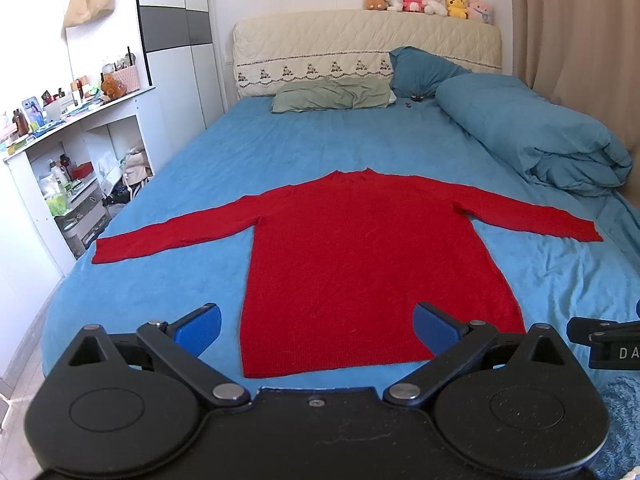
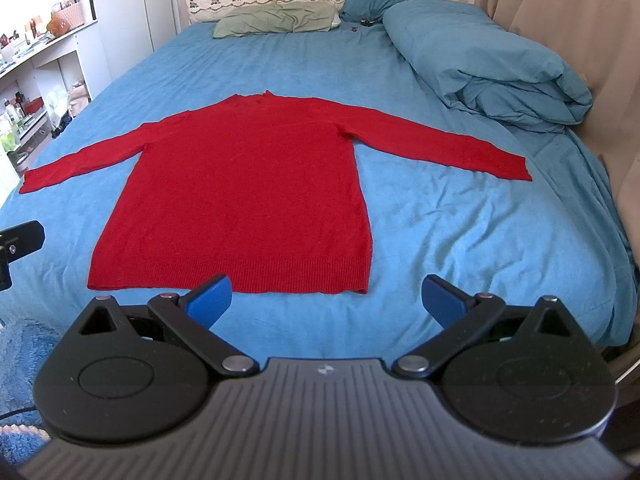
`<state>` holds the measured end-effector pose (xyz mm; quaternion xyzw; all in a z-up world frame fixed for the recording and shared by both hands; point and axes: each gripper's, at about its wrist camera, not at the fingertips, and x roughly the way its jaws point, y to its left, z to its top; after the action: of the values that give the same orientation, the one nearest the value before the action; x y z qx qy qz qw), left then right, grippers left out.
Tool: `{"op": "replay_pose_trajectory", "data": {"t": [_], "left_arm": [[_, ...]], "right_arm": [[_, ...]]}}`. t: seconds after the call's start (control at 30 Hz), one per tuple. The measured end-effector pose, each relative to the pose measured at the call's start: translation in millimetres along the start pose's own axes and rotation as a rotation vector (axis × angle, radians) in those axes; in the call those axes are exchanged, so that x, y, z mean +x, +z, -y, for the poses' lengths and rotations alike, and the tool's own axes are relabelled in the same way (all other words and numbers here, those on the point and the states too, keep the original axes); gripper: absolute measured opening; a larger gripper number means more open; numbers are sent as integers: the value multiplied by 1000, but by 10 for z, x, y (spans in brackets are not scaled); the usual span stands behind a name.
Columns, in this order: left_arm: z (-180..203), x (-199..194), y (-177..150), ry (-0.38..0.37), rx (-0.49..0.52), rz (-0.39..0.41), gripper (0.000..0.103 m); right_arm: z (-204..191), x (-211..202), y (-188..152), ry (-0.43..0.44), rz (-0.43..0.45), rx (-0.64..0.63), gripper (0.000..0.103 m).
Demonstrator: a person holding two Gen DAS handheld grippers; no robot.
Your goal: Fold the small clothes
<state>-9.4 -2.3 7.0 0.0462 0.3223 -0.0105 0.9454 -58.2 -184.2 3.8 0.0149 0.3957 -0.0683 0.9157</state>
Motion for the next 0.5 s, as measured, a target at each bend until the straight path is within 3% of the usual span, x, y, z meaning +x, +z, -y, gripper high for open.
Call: {"op": "replay_pose_trajectory", "data": {"t": [0.5], "left_arm": [[-7,-26,16,-5,-6,3,103]], "right_arm": [[2,-56,-23,0,5,-1,103]]}}
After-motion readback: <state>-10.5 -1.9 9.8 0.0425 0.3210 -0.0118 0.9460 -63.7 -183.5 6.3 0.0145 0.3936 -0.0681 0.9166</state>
